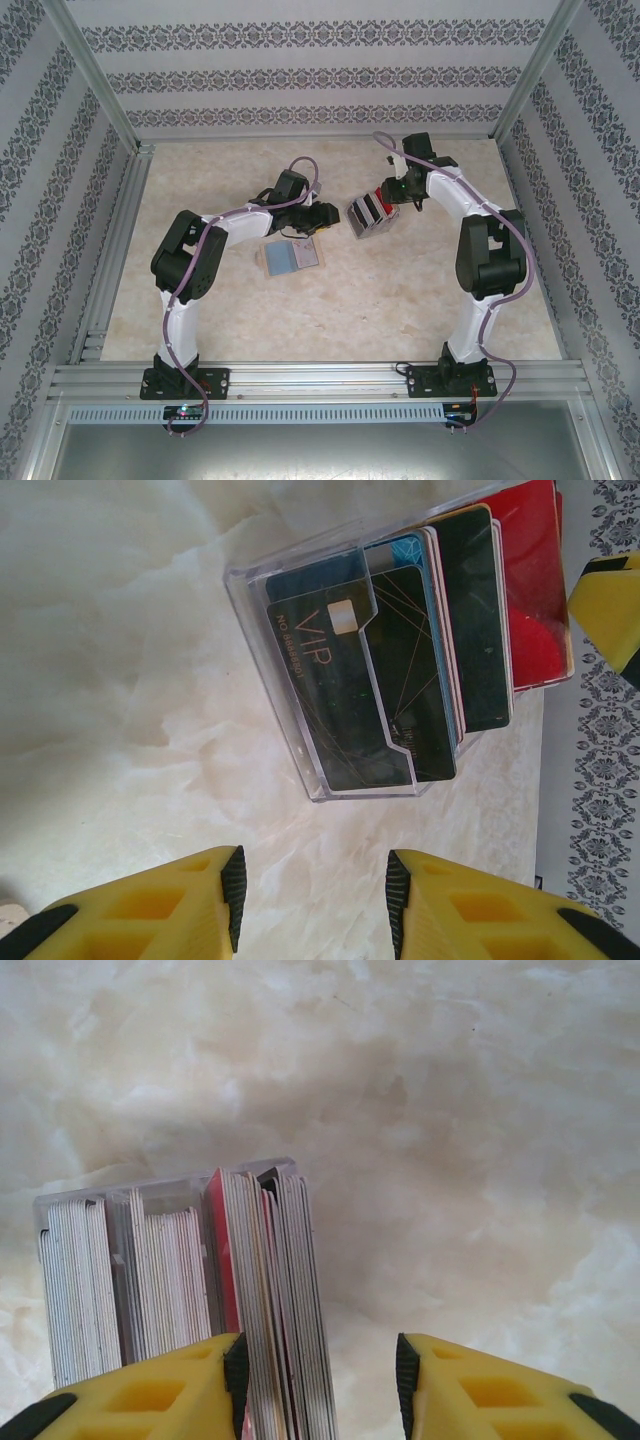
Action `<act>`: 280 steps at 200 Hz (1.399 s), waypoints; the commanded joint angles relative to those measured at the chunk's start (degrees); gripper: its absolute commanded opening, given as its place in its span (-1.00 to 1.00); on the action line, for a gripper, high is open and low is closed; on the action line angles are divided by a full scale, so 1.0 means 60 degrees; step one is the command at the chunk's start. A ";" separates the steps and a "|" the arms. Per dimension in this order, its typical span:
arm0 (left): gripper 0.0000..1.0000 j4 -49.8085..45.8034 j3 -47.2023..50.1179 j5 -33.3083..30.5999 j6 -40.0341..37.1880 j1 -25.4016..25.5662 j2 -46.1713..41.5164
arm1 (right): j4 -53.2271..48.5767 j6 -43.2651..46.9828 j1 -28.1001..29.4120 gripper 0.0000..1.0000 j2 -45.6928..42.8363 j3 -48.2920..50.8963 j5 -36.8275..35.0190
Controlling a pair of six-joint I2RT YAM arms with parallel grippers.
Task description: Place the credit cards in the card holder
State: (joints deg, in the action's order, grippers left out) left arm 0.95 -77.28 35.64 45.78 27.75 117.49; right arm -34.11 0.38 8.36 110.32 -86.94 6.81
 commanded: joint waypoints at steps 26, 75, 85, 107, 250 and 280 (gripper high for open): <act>-0.12 0.0318 -0.0290 0.0167 0.0163 0.0063 0.0163 | -0.0202 0.0160 0.0044 0.03 0.0126 -0.0053 0.0424; -0.12 0.0247 -0.0318 0.0165 0.0121 0.0081 0.0162 | -0.0406 0.0181 0.0070 0.05 0.0694 -0.0321 0.0359; -0.12 0.0249 -0.0319 0.0154 0.0132 0.0079 0.0171 | -0.0413 0.0171 0.0061 0.05 0.0764 -0.0355 0.0297; -0.12 0.0250 -0.0319 0.0183 0.0143 0.0084 0.0193 | -0.0504 0.0130 0.0034 0.04 0.0838 -0.0426 0.0088; -0.12 0.0194 -0.0480 0.0219 0.0152 0.0122 0.0267 | -0.0351 0.0012 -0.0242 -0.17 -0.0033 -0.0188 0.0270; -0.12 0.0164 -0.0568 0.0227 0.0145 0.0137 0.0296 | -0.0380 0.0046 -0.0239 -0.43 -0.0104 -0.0218 0.0410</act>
State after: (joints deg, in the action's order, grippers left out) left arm 0.95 -78.46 36.01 46.00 27.79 118.45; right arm -35.46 0.30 7.35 112.01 -88.38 9.28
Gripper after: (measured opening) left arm 0.440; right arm 0.339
